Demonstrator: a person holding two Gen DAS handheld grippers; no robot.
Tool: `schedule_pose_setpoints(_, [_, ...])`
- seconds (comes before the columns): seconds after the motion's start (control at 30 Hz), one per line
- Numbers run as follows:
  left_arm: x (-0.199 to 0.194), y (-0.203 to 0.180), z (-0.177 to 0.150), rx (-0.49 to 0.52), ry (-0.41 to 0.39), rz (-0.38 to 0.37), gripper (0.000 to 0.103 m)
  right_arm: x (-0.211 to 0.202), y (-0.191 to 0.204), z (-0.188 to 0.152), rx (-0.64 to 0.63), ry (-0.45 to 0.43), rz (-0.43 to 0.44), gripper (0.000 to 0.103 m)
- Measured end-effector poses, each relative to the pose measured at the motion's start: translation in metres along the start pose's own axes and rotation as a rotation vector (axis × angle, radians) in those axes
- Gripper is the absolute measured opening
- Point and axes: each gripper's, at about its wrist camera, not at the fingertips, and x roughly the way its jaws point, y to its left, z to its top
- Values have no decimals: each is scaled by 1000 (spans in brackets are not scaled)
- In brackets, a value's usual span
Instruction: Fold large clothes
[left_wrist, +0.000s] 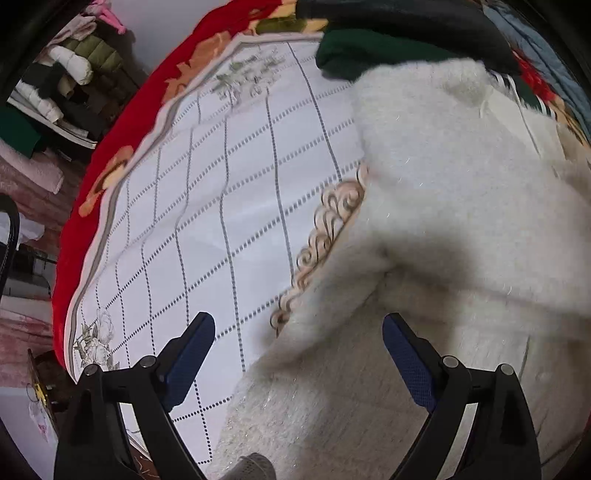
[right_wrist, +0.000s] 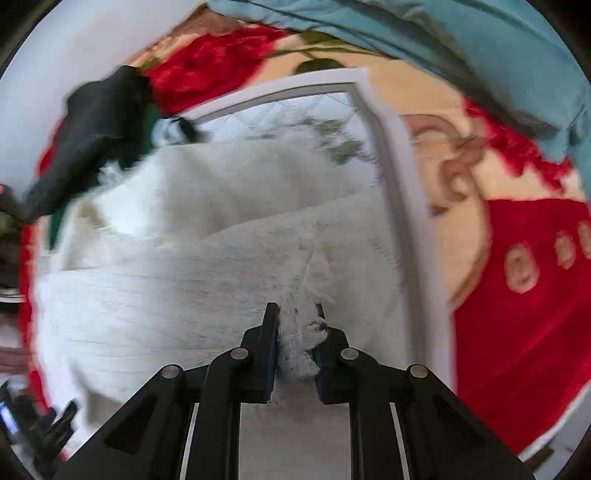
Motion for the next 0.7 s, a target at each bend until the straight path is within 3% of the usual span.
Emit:
schedule_pose_setpoints(0.07, [6, 3, -6, 23, 33, -5, 93, 25, -11, -2, 73, 157, 17, 20])
schedule_pose_setpoints(0.1, [7, 6, -12, 31, 52, -9, 93, 26, -13, -4, 99, 185, 22, 29])
schedule_pose_setpoints(0.23, [2, 18, -32, 60, 89, -34, 93, -25, 6, -43, 97, 121, 21, 50])
schedule_pose_setpoints(0.33, [-3, 25, -51, 97, 98, -4, 93, -39, 41, -97, 96, 194, 169, 52])
schedule_pose_setpoints(0.4, [-4, 32, -57, 97, 108, 5, 93, -10, 81, -139, 94, 375, 341, 52])
schedule_pose_setpoints(0.43, [-2, 35, -59, 94, 116, 7, 93, 4, 95, -156, 108, 432, 382, 52])
schedule_pose_setpoints(0.47, [0, 39, -62, 89, 131, 14, 93, 20, 107, -169, 104, 472, 390, 52])
schedule_pose_setpoints(0.6, [0, 52, -65, 71, 127, 40, 93, 79, 138, -198, 30, 557, 228, 51])
schedule_pose_setpoints(0.63, [0, 55, -64, 69, 119, 46, 93, 81, 140, -200, 44, 538, 213, 35])
schedule_pose_setpoints(0.67, [0, 58, -63, 67, 113, 51, 93, 78, 143, -200, 53, 513, 212, 11])
schedule_pose_setpoints(0.7, [-1, 60, -63, 64, 111, 51, 93, 69, 152, -200, 24, 496, 228, 6])
